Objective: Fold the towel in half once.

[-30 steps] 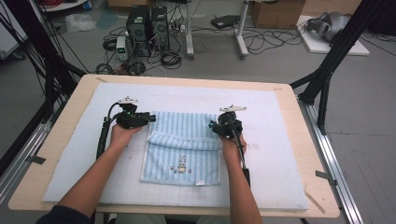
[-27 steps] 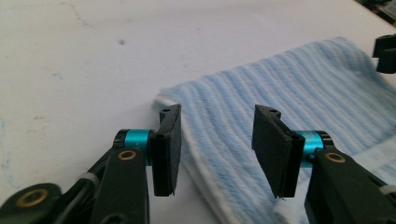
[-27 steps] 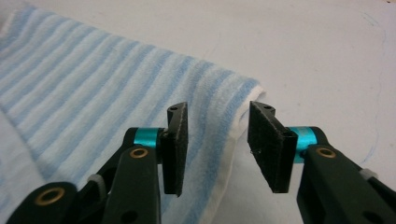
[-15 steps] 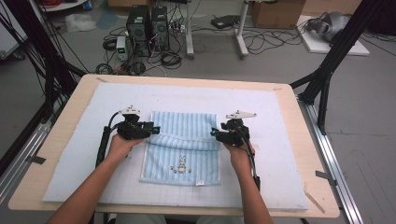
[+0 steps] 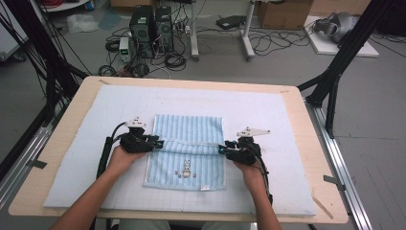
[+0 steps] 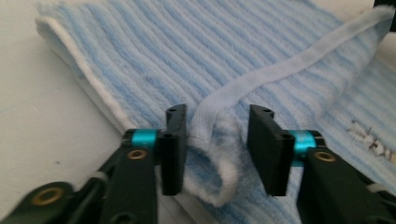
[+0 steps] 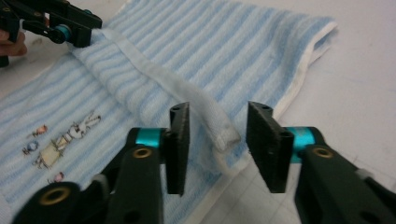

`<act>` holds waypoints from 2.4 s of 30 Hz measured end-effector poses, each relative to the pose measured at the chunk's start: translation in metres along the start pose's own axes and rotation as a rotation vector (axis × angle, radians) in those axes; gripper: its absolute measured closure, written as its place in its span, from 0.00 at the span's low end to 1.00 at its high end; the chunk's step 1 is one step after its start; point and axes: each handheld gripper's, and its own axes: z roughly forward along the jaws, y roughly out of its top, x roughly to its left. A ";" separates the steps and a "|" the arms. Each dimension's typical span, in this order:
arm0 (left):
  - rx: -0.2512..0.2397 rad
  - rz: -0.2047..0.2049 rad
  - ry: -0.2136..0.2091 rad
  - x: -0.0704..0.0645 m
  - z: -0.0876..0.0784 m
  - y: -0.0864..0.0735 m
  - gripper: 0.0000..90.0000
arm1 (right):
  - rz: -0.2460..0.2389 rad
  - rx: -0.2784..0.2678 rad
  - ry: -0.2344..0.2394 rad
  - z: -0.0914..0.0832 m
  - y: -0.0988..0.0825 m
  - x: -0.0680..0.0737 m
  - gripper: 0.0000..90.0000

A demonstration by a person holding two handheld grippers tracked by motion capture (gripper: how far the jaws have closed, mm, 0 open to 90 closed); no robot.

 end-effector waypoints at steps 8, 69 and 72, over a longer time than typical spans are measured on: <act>-0.083 0.026 -0.014 -0.007 -0.007 -0.008 0.91 | -0.028 0.023 -0.003 0.003 -0.007 0.002 0.89; -0.289 -0.003 -0.049 -0.055 -0.084 -0.061 0.59 | -0.081 -0.042 0.080 -0.058 -0.046 0.061 0.77; -0.306 -0.016 -0.035 -0.052 -0.087 -0.061 0.59 | -0.053 -0.105 0.123 -0.061 -0.042 0.059 0.77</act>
